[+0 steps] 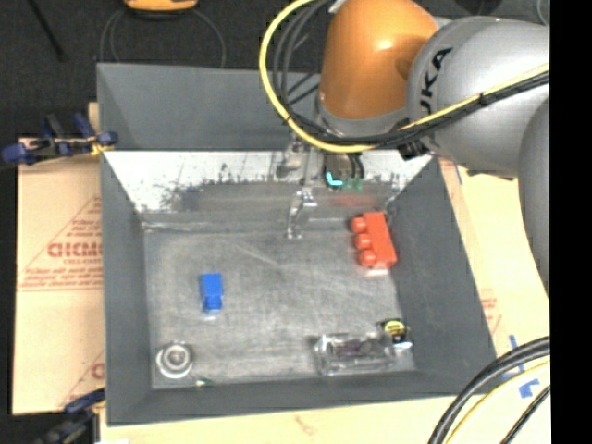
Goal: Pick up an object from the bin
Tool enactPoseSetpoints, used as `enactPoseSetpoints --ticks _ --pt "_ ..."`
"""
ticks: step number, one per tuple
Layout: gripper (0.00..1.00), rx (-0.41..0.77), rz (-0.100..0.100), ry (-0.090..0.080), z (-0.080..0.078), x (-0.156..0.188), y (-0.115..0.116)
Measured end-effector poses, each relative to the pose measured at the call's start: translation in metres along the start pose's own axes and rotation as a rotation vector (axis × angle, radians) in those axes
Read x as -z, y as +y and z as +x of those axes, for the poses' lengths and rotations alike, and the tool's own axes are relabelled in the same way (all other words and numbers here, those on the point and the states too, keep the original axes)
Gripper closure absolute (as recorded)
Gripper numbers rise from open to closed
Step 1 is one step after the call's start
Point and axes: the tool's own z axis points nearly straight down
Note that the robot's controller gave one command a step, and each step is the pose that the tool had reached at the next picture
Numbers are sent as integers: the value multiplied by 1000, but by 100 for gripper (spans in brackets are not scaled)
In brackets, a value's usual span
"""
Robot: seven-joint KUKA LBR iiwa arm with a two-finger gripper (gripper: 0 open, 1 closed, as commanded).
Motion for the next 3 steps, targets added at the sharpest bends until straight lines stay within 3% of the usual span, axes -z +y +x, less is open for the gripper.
enactPoseSetpoints --ticks 1,2,3 --pt "0 -70 -2 7 84 -83 79" --pt "0 -236 -5 -12 101 -162 79" --pt "0 -263 -3 -12 101 -160 85"
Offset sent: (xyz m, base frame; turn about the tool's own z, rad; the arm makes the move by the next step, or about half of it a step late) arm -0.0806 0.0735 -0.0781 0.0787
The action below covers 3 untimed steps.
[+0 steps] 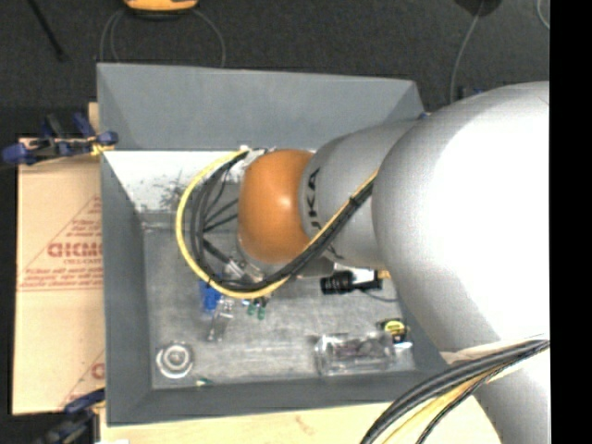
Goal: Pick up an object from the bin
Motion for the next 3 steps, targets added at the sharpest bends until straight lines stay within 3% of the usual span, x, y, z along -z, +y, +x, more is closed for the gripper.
enactPoseSetpoints --ticks 1,2,3 --pt "100 -2 -2 0 0 2 1" --pt "100 -1 1 10 -7 1 1" --pt "100 10 4 6 -8 0 8"
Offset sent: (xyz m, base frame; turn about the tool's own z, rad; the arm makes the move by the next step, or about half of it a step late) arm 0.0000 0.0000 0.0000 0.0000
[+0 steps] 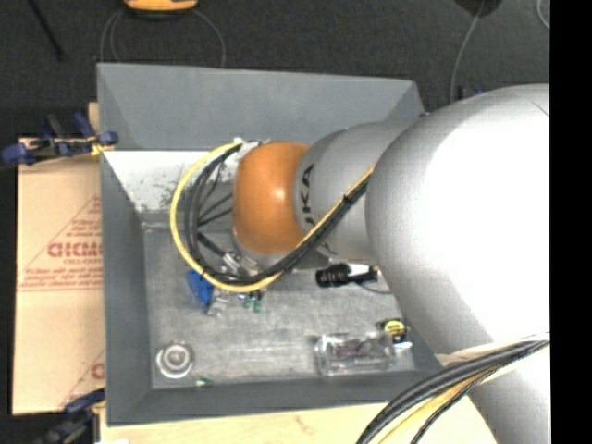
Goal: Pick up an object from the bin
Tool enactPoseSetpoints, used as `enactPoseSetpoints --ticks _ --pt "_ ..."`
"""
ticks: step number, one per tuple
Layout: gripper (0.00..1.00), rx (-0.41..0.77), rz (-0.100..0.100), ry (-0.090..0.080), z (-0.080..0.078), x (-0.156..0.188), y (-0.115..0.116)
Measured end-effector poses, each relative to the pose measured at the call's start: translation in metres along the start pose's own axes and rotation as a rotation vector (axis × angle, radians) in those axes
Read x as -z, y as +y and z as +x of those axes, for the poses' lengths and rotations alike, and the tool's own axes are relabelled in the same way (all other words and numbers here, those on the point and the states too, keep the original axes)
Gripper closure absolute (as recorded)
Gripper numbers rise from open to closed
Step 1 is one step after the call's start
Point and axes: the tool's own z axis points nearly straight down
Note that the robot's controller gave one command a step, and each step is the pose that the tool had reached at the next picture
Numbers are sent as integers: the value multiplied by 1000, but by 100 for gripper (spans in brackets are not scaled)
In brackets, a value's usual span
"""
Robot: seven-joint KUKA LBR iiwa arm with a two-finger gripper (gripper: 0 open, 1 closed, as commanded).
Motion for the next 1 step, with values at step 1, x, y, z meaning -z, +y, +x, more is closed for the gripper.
enactPoseSetpoints --ticks 1 --pt "100 28 0 -2 -1 0 0"
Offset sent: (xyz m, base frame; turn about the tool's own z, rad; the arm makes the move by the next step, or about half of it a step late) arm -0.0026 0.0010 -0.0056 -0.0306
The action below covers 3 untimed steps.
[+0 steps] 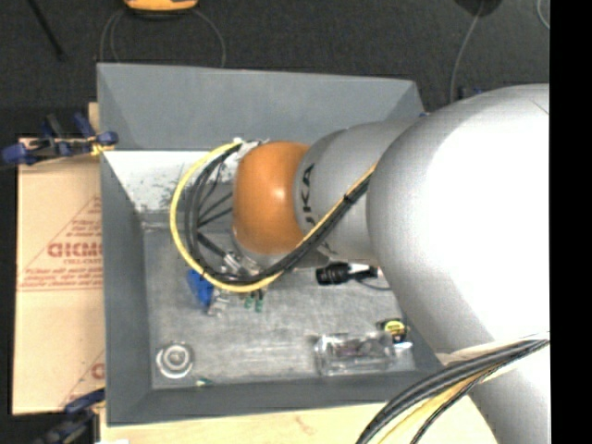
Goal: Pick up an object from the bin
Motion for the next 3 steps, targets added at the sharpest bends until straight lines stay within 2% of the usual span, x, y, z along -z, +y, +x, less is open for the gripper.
enactPoseSetpoints --ticks 1,2,3 --pt "100 -4 -4 -2 -11 40 3" --pt "100 140 1 2 -6 28 -4" --pt "0 139 0 2 -6 28 -4"
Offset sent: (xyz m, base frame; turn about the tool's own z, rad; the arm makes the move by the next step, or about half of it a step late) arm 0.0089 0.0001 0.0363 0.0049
